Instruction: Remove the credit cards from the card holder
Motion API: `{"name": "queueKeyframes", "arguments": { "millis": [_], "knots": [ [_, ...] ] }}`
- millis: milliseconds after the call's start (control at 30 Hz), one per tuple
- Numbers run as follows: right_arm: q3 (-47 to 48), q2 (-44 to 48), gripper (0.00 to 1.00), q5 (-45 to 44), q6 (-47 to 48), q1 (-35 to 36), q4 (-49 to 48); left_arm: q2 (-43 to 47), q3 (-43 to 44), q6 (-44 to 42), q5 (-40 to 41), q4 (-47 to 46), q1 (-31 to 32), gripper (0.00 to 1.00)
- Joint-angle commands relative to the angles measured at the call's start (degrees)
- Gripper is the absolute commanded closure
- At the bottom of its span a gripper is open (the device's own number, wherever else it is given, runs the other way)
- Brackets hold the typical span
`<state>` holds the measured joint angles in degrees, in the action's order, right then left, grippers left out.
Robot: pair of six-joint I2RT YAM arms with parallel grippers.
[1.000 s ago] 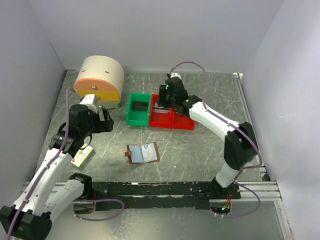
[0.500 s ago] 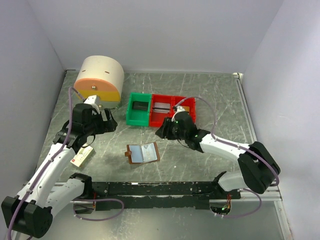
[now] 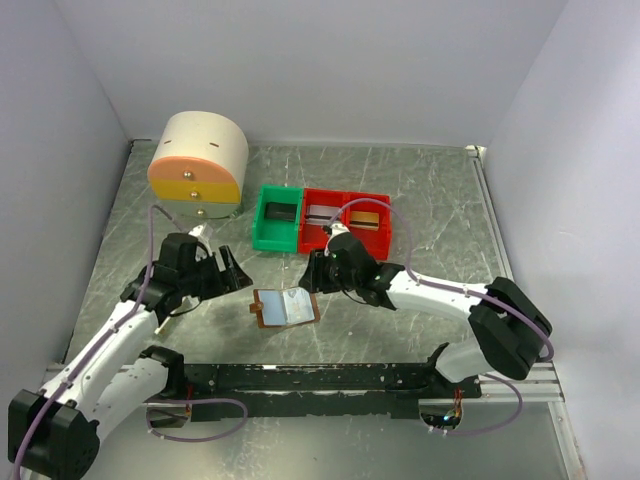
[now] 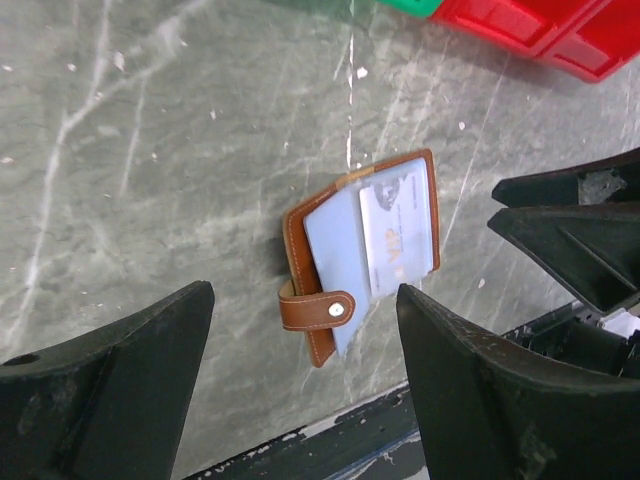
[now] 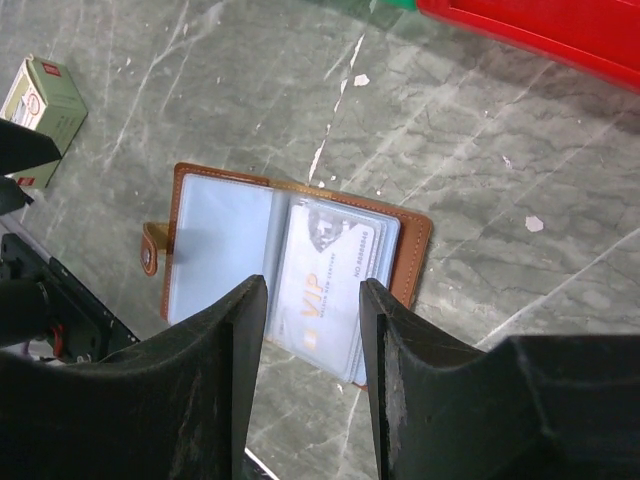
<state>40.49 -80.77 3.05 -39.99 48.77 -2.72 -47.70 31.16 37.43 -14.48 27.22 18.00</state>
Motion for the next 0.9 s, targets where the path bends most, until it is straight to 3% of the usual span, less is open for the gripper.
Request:
{"name": "queueKeyframes", "arguments": {
  "millis": [0,400,533,867],
  "knots": [
    [1.02,-1.15,0.58,-1.3,1.01,0.12,1.11,-2.25,-0.76,2.88,-0.35,-1.99,3.3,0.16],
    [-1.2,2.49,0.57,-1.34,-0.35,0.01,1.19,1.92,-4.59,6.79,1.89,-3.43,8.71,0.14],
    [0.45,0.14,0.58,-0.65,-0.09,0.02,2.13,0.87,-5.74,5.47,-2.33,-6.39,9.25,0.12],
    [0.98,-3.18,0.59,2.6,-0.3,0.07,-0.96,-4.68,-8.19,9.81,1.1,-9.37,13.32,0.22]
  ]
}}
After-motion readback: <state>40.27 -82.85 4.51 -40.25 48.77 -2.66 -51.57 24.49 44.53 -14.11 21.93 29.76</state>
